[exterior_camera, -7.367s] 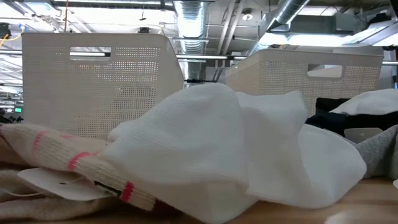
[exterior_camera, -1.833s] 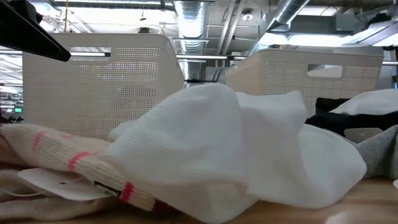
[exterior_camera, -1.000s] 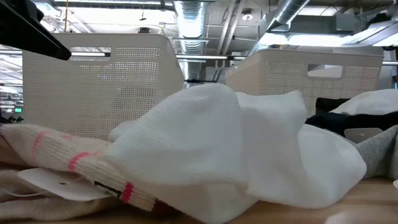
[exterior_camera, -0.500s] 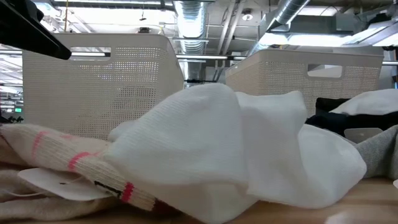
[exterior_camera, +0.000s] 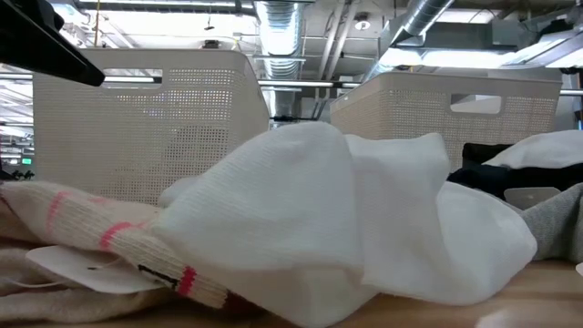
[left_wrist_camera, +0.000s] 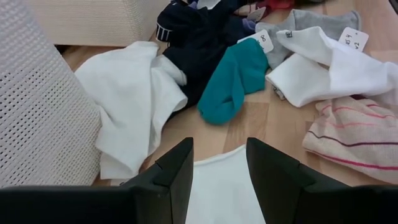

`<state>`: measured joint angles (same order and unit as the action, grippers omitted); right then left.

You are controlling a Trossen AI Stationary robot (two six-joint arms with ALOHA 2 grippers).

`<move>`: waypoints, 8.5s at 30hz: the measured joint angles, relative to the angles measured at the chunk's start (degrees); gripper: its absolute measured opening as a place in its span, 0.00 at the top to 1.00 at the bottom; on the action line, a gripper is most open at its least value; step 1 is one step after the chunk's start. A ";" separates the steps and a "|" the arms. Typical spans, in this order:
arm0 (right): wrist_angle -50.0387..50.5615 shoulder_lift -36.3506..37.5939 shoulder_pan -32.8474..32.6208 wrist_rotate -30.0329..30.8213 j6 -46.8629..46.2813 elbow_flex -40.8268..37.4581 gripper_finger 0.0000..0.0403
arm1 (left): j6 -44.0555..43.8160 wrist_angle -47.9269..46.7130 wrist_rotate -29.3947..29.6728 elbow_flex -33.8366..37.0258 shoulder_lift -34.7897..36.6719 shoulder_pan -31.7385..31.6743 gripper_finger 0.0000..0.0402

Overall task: Sort clothes
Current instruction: Put the brown sock into the left white bin

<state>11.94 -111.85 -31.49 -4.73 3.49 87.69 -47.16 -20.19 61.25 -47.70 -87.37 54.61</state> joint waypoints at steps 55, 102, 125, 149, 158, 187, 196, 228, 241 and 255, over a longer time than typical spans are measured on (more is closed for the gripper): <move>-17.46 -14.85 6.58 0.06 -8.47 -7.74 0.54 | 21.08 24.15 -22.01 0.26 -6.49 -2.52 0.64; -3.60 -14.47 7.52 1.81 -1.98 1.34 0.55 | 26.58 28.70 -23.81 0.24 -6.49 -3.78 0.64; -4.45 -16.90 8.29 0.11 0.90 4.09 0.68 | 28.08 30.55 -24.79 0.20 -6.47 -4.02 0.64; 14.09 -16.85 6.86 10.73 11.87 17.65 1.00 | 31.46 30.26 -19.62 0.20 -5.90 -2.91 0.64; 21.02 -16.85 6.63 12.59 12.97 22.84 1.00 | 33.04 30.08 -13.65 0.20 -5.89 -0.44 0.64; 48.89 -14.57 10.21 25.90 20.41 46.78 1.00 | 32.98 23.06 -9.70 0.20 -2.38 -0.12 0.64; 43.87 -8.39 15.79 25.92 23.92 47.31 1.00 | 33.03 22.01 -9.70 0.20 -2.38 -1.53 0.64; 19.54 -5.65 38.53 1.04 20.47 46.04 1.00 | 26.75 22.20 -12.63 0.20 -2.67 -4.52 0.64; 18.18 -11.96 42.74 -4.56 18.62 46.16 1.00 | 25.86 22.28 -13.51 0.23 -2.67 -4.52 0.64; 21.87 -17.08 43.96 -7.65 17.33 45.99 1.00 | 25.40 22.19 -14.49 0.26 -2.71 -4.55 0.64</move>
<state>33.81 -128.93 12.47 -12.38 20.82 133.68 -21.76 2.00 46.76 -47.44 -90.08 50.06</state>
